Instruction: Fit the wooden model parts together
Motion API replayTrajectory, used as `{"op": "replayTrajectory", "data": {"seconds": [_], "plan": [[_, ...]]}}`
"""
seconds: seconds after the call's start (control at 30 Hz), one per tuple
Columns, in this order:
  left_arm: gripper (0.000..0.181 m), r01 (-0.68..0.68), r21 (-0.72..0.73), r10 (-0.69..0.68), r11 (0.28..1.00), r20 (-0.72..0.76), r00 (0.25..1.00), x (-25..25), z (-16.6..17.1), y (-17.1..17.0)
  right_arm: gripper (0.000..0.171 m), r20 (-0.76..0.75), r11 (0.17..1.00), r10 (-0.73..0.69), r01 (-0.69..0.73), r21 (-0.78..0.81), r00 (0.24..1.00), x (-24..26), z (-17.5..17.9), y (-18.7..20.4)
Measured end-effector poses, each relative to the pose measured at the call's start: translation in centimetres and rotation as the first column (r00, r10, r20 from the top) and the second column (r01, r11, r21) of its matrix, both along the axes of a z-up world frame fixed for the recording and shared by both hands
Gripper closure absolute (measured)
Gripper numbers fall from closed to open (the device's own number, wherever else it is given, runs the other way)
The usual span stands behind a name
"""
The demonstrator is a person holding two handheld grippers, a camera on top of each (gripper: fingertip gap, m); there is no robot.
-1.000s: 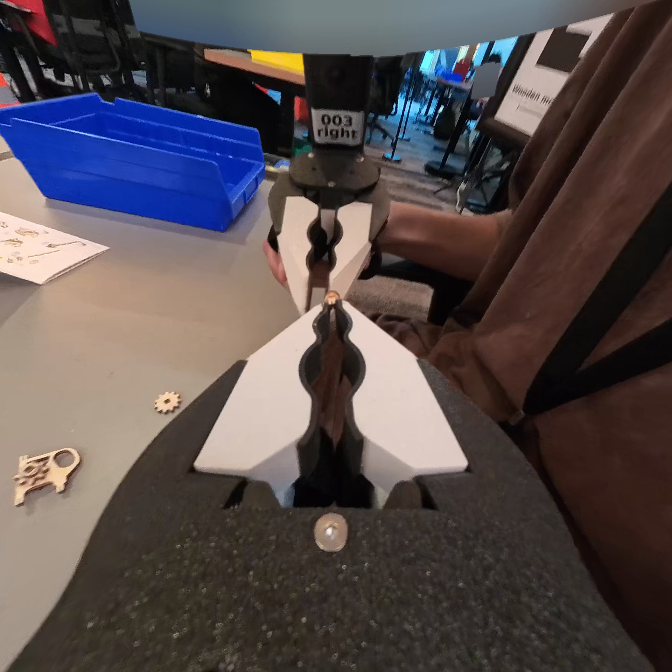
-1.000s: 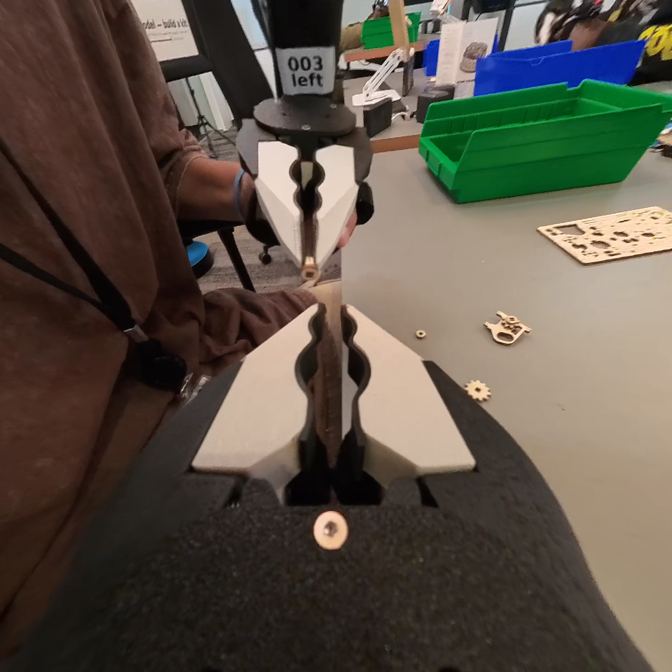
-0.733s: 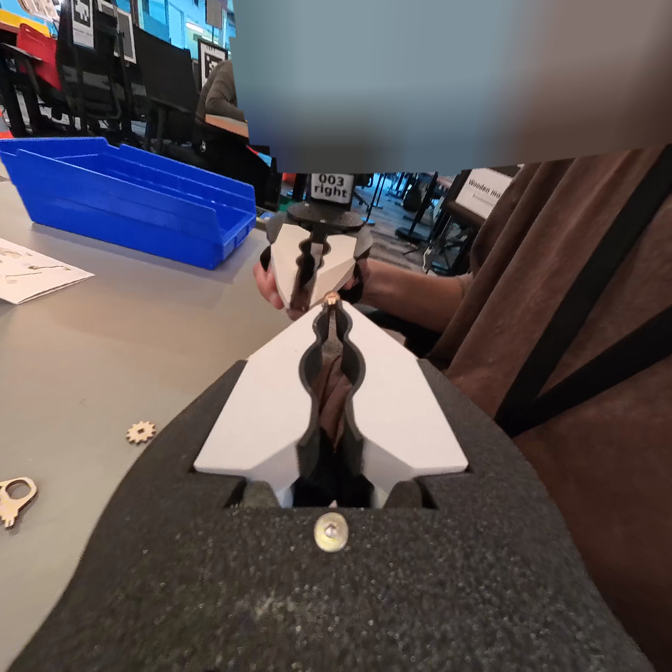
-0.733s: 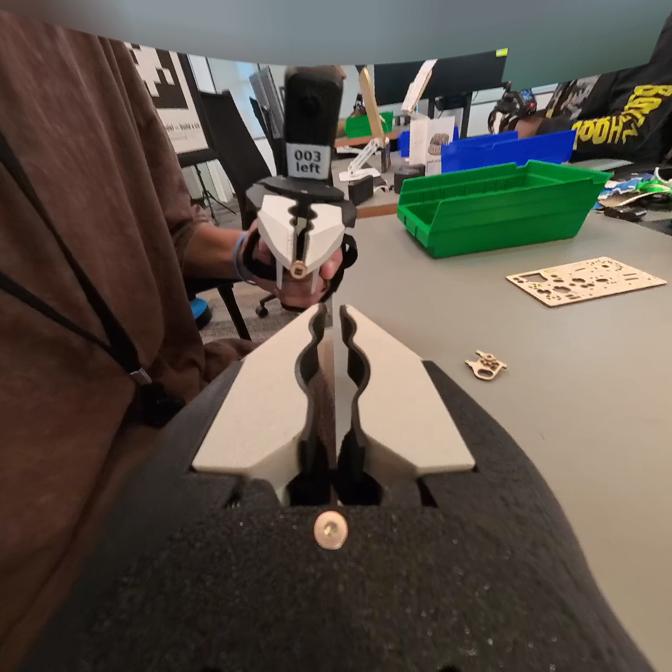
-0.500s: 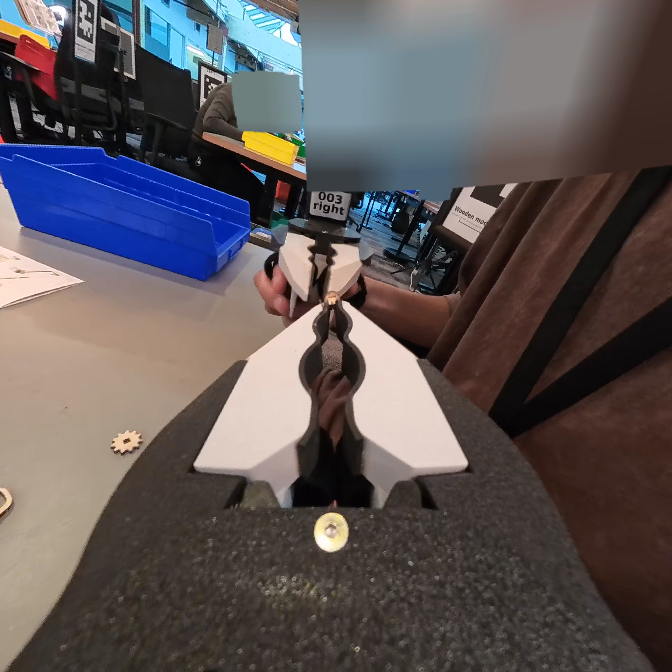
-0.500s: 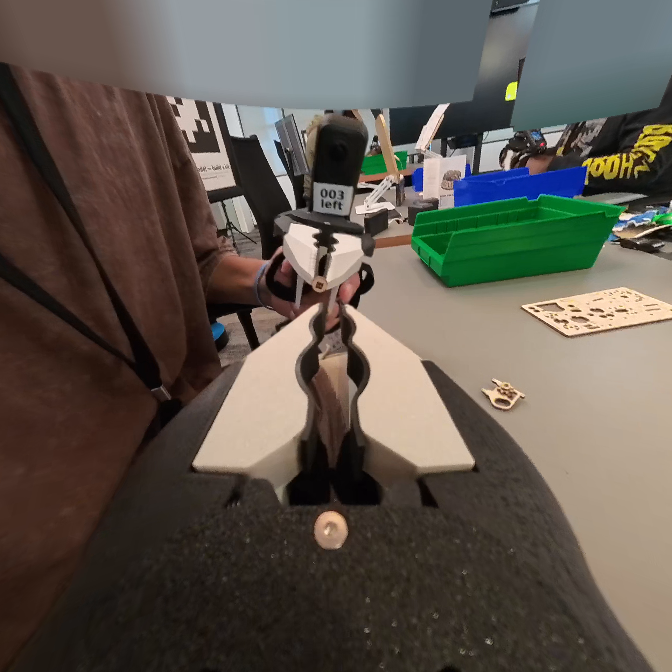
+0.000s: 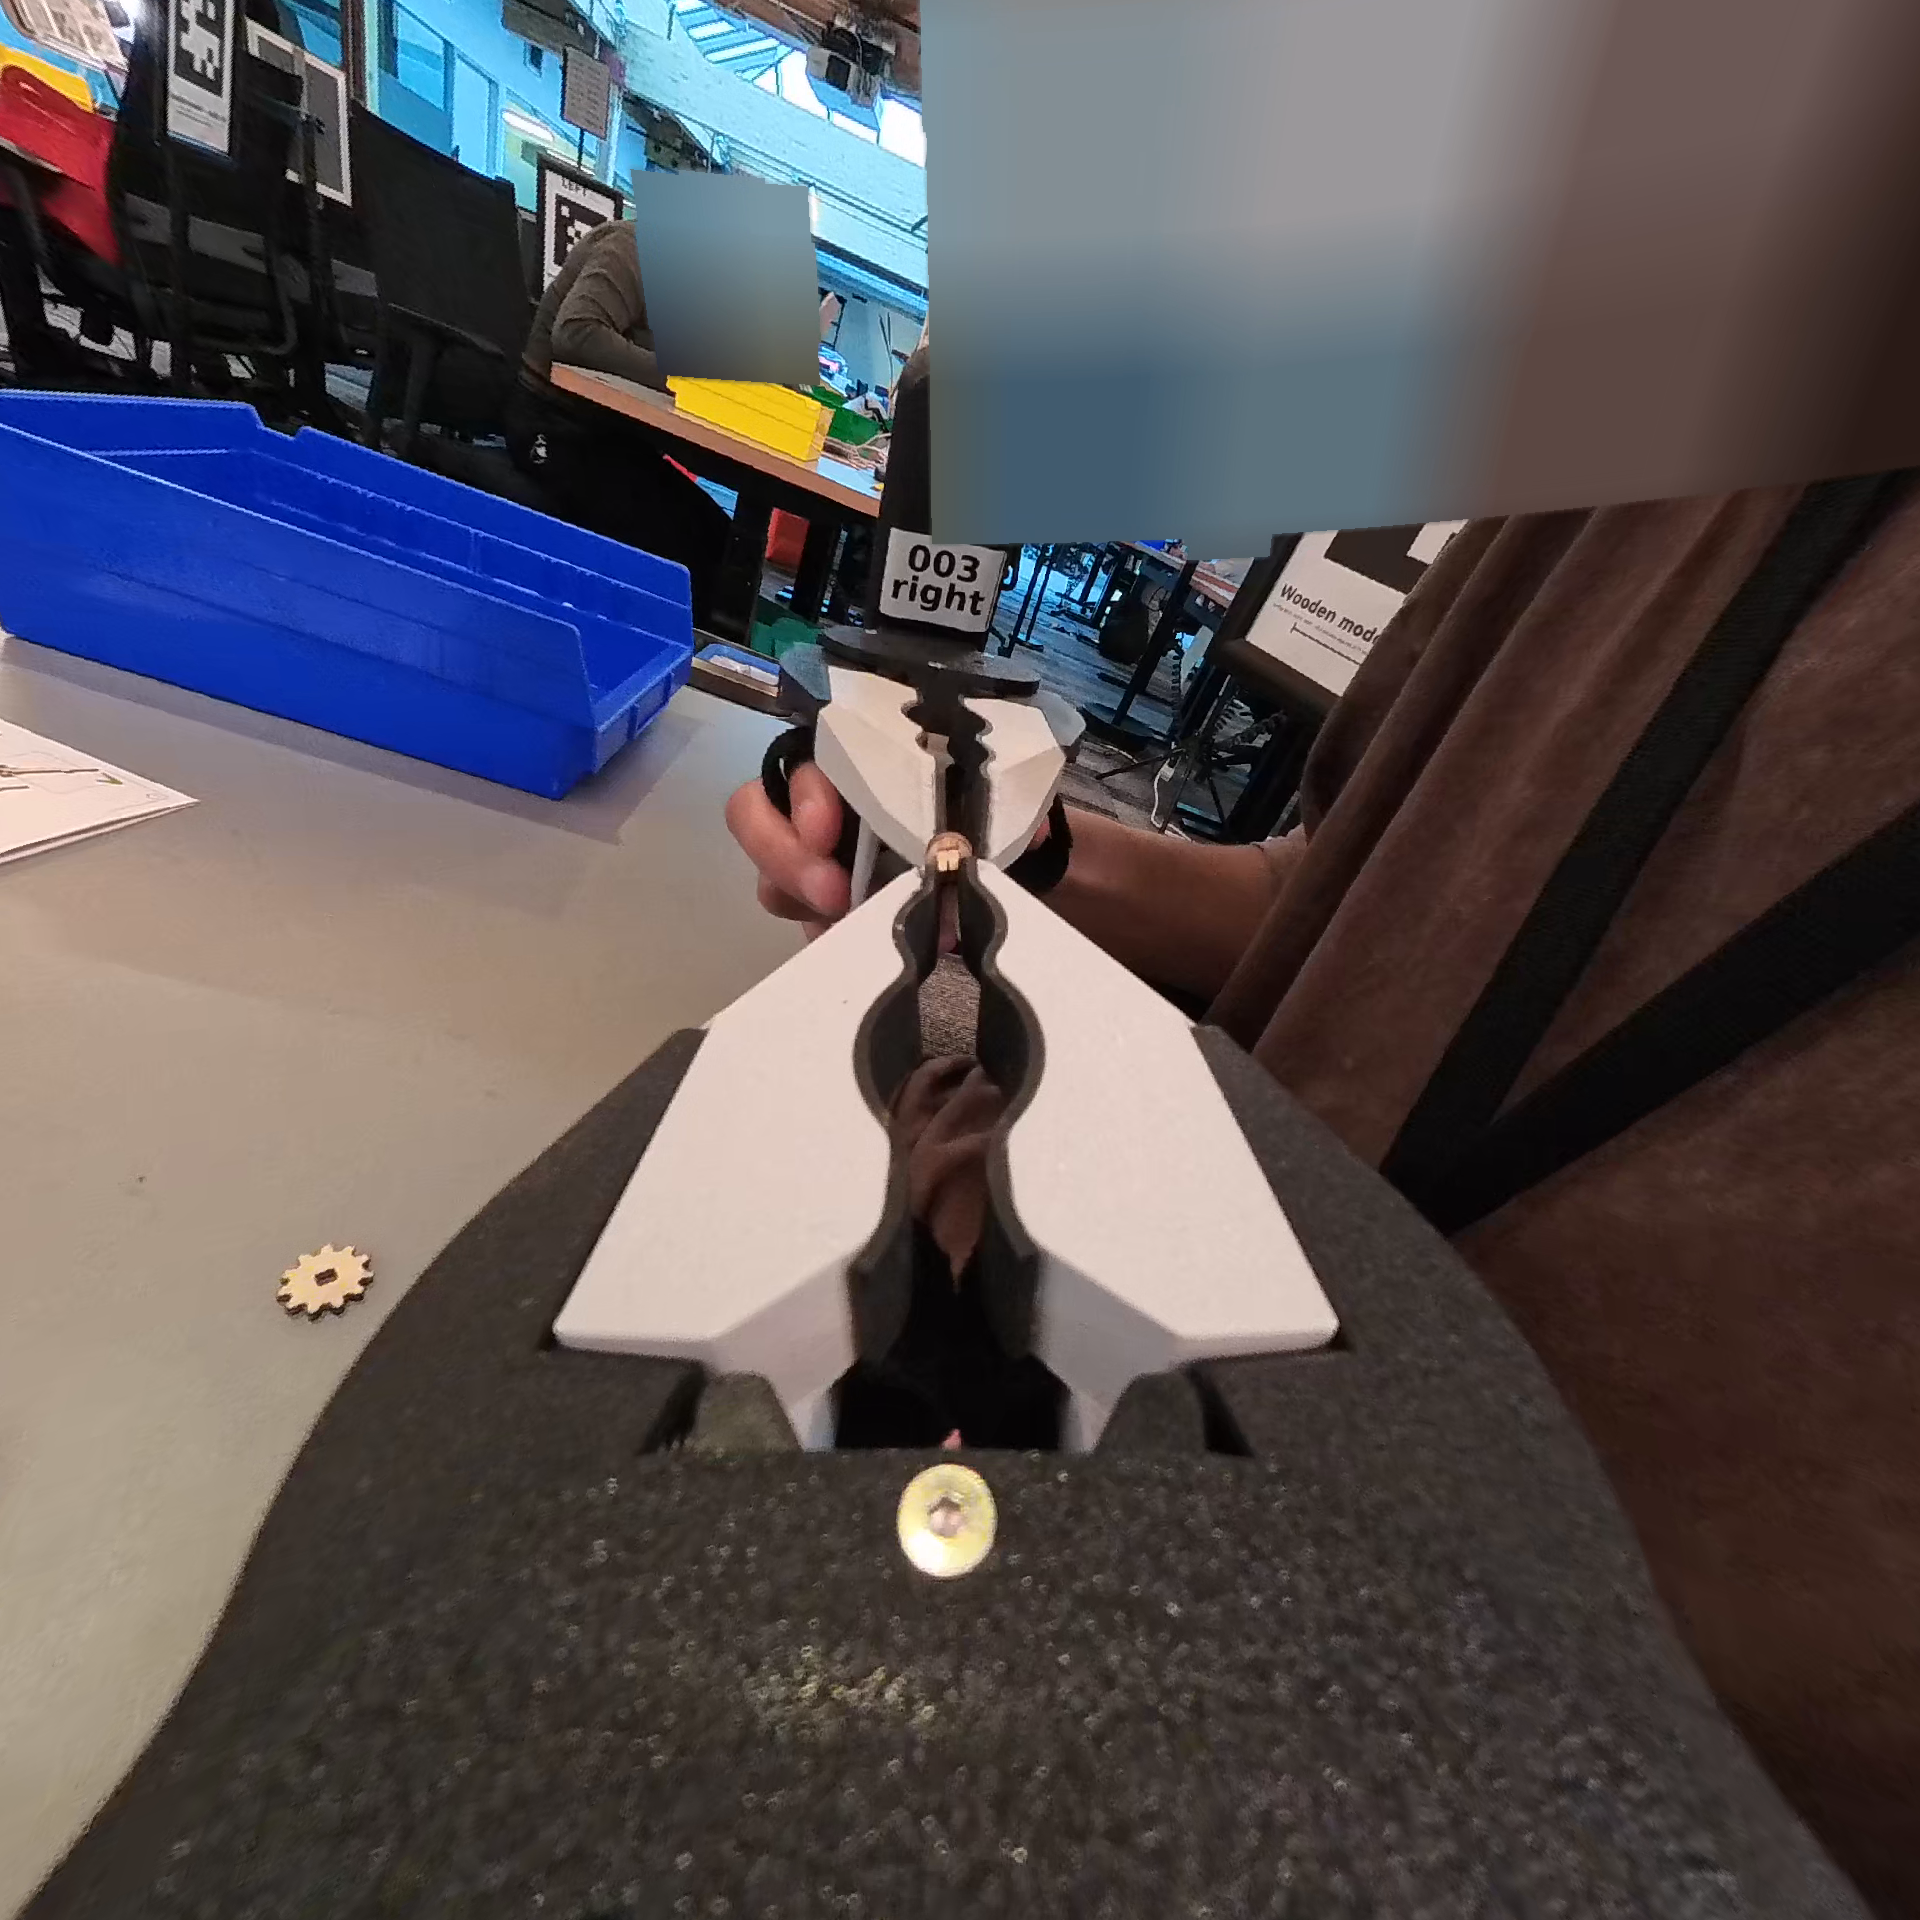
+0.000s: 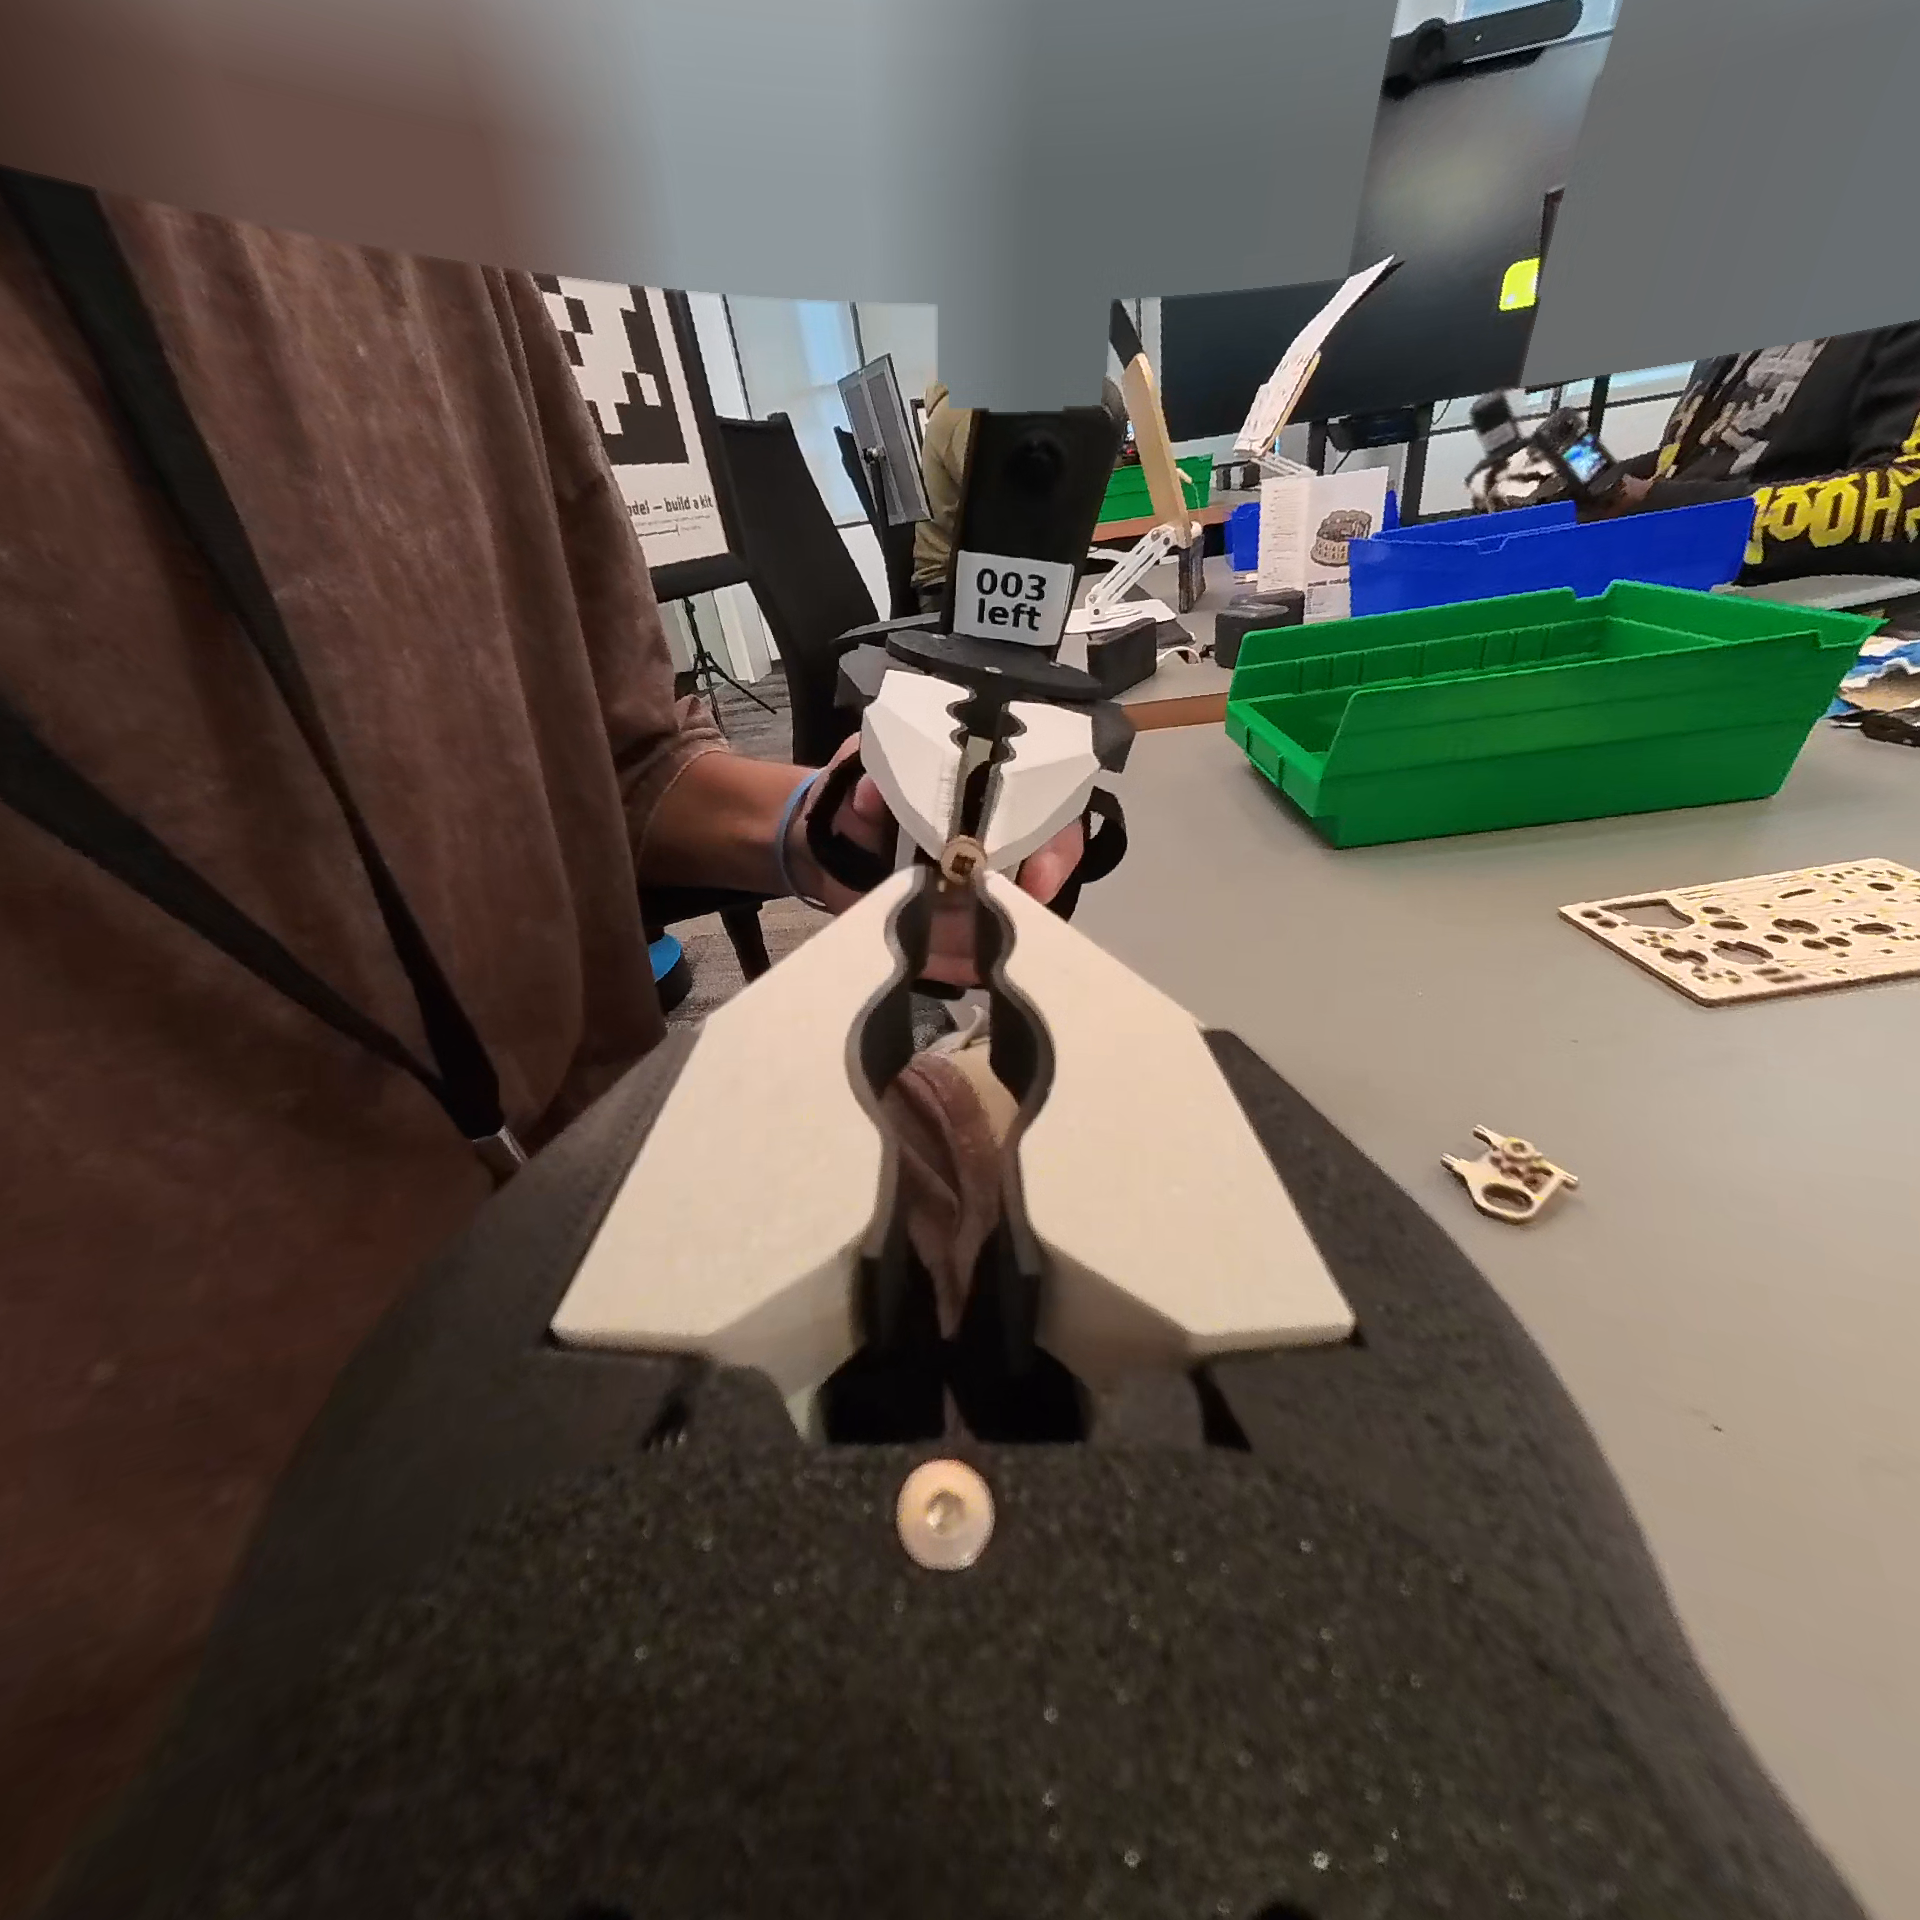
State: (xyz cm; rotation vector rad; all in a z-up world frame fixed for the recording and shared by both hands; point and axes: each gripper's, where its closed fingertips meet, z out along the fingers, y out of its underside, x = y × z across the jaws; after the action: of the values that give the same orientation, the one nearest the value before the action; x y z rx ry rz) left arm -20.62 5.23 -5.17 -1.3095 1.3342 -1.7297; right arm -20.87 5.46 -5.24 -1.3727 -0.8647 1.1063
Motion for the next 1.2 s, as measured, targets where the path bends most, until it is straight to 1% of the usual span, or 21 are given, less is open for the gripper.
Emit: {"op": "replayTrajectory", "data": {"seconds": [0.43, 0.63, 0.73, 0.87, 0.93, 1.0, 1.03, 1.2], "plan": [[0.18, -0.002, 0.047, 0.003, 0.999, -0.023, 1.0, 0.1, -0.5, -0.2, 0.165, 0.004, 1.0, -0.012, 0.012, -0.008, 1.0, 0.4, -0.1, 0.1], [0.18, -0.014, 0.071, 0.016, 0.997, -0.032, 0.999, 0.0, -0.7, -0.2, 0.164, -0.006, 1.0, 0.011, -0.011, -0.014, 1.0, 0.2, -0.1, -0.1], [0.179, -0.021, 0.09, 0.025, 0.996, -0.041, 0.999, 0.0, -0.9, -0.1, 0.157, -0.004, 1.0, 0.015, -0.015, -0.028, 1.0, -0.1, -0.3, 0.0], [0.18, -0.029, 0.119, 0.036, 0.992, -0.054, 0.998, 0.0, -1.2, -0.2, 0.151, 0.028, 0.999, 0.01, -0.008, -0.049, 1.0, -0.5, -1.0, 0.2], [0.179, -0.035, 0.134, 0.044, 0.99, -0.06, 0.997, 0.0, -1.3, -0.1, 0.152, 0.044, 0.999, -0.001, 0.004, -0.054, 0.999, -0.6, -1.2, 0.4], [0.179, -0.046, 0.15, 0.055, 0.988, -0.062, 0.997, 0.0, -1.4, 0.0, 0.161, 0.041, 0.999, -0.006, 0.008, -0.048, 0.999, -0.5, -1.2, 0.5], [0.18, -0.051, 0.157, 0.062, 0.986, -0.063, 0.996, 0.0, -1.4, 0.0, 0.162, 0.04, 0.999, -0.012, 0.013, -0.046, 0.999, -0.5, -1.1, 0.6], [0.18, -0.085, 0.211, 0.102, 0.974, -0.07, 0.992, 0.0, -1.7, 0.5, 0.163, 0.045, 0.997, -0.025, 0.029, -0.073, 0.999, -0.2, -1.4, 1.0]]}}
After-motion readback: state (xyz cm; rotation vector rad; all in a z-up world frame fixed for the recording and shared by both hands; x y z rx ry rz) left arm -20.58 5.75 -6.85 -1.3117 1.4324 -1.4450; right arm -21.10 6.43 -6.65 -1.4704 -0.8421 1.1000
